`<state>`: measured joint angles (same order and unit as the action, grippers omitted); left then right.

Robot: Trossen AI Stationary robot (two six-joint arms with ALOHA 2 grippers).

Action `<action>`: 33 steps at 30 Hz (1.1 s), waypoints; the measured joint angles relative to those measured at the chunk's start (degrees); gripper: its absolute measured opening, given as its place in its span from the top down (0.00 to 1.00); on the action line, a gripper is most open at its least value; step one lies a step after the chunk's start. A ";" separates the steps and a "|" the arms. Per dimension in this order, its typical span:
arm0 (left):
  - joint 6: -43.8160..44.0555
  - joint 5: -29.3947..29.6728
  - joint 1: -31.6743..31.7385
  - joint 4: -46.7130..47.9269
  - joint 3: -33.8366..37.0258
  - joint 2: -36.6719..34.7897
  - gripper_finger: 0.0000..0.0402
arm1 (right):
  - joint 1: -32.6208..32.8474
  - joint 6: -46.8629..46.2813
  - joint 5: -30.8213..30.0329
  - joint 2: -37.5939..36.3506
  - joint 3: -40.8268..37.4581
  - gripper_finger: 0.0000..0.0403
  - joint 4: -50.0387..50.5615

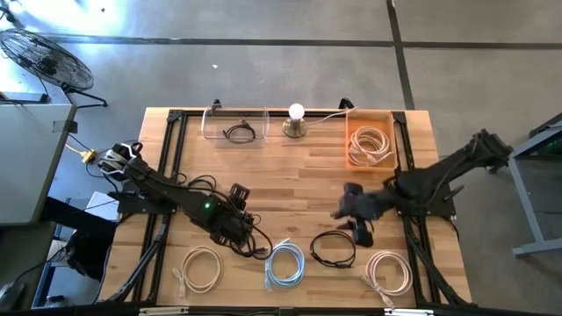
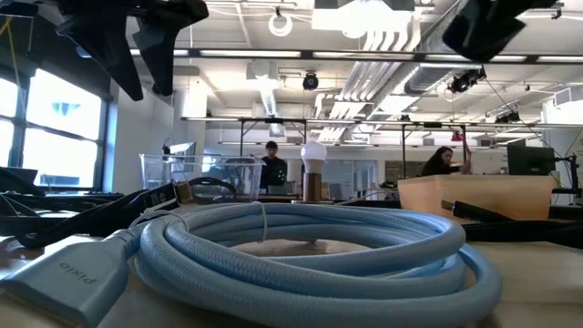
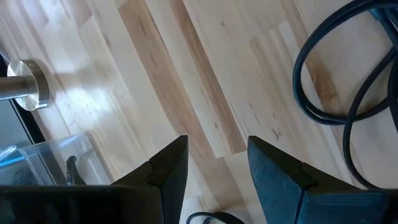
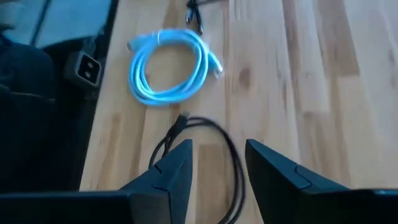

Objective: Pick & Place USB Port
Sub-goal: Put the black USB cable into the transparent bin

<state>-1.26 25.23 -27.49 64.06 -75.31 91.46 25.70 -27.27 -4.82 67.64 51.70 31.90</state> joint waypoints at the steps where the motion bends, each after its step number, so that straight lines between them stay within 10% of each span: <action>1: 0.02 0.00 0.00 -0.16 0.00 0.00 0.60 | 1.84 -1.66 -1.37 0.91 0.00 0.65 0.04; 15: 0.02 -0.09 0.07 -1.52 0.00 0.00 0.60 | 9.42 -34.55 -0.17 17.63 -0.02 0.65 6.18; 33: 0.26 -0.28 0.07 -2.20 0.00 0.00 0.60 | 6.62 -36.83 6.69 19.82 -0.07 0.65 11.52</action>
<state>-0.99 24.95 -27.42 61.86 -75.31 91.46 32.32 -64.09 1.87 87.46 51.64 43.42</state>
